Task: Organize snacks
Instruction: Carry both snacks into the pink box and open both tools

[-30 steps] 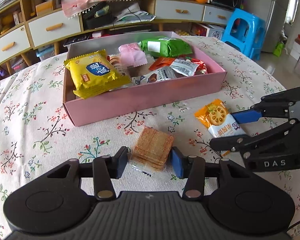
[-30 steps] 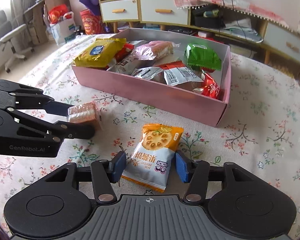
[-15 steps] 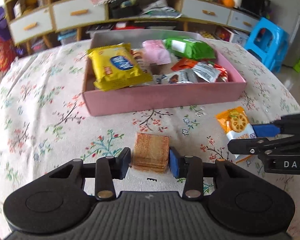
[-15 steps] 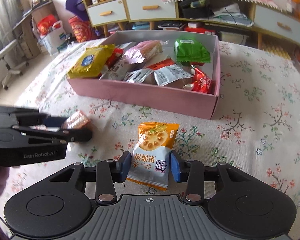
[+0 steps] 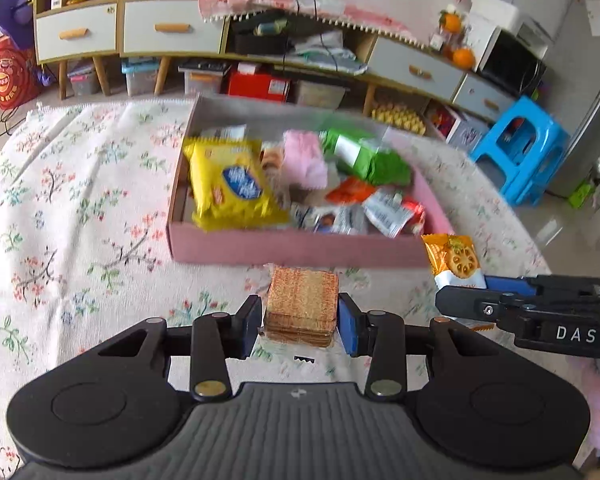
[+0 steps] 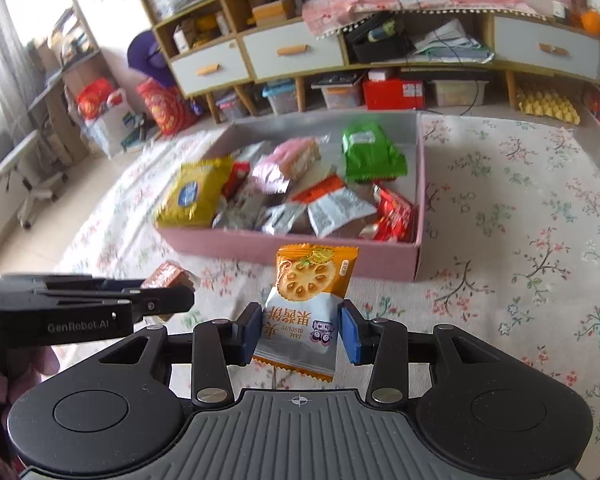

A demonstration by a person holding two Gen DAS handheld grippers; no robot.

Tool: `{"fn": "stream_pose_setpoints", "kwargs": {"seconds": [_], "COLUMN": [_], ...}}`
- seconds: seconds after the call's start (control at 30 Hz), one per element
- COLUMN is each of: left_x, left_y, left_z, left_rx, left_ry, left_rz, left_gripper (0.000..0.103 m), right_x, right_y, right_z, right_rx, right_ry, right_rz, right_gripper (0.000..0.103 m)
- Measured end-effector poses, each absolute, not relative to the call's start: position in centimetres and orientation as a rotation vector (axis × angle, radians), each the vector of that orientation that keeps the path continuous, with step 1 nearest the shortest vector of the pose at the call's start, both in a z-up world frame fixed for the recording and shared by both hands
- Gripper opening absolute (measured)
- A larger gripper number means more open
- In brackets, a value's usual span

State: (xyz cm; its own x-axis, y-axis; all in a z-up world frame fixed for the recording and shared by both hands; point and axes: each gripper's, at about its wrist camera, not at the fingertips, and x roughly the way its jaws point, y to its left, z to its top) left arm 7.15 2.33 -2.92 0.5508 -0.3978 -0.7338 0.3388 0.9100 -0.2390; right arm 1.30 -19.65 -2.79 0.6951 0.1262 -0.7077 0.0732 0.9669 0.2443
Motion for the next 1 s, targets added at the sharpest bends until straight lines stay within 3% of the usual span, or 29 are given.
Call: {"fn": "stream_pose_setpoints", "kwargs": {"seconds": [0.4,0.7,1.0], "left_x": [10.0,11.6,13.2], "left_y": [-1.2,-4.0,-3.3], "left_z": [-2.7,-3.7,-4.9], "left_rx": [-0.062,-0.015,-0.146], "left_ry": [0.76,0.762,0.805], "left_rz": [-0.447,-0.389,-0.306], "left_gripper": [0.037,0.037,0.037], "right_x": [4.1,6.7,8.0], "right_y": [-22.1,-25.1,-25.6], "right_z": [-1.7,-3.6,-5.1], "right_rx": [0.385,0.488,0.517], "right_ry": [0.725,0.738,0.758], "right_rz": [-0.038,-0.101,-0.122], "right_gripper": [0.041,0.041,0.042]}}
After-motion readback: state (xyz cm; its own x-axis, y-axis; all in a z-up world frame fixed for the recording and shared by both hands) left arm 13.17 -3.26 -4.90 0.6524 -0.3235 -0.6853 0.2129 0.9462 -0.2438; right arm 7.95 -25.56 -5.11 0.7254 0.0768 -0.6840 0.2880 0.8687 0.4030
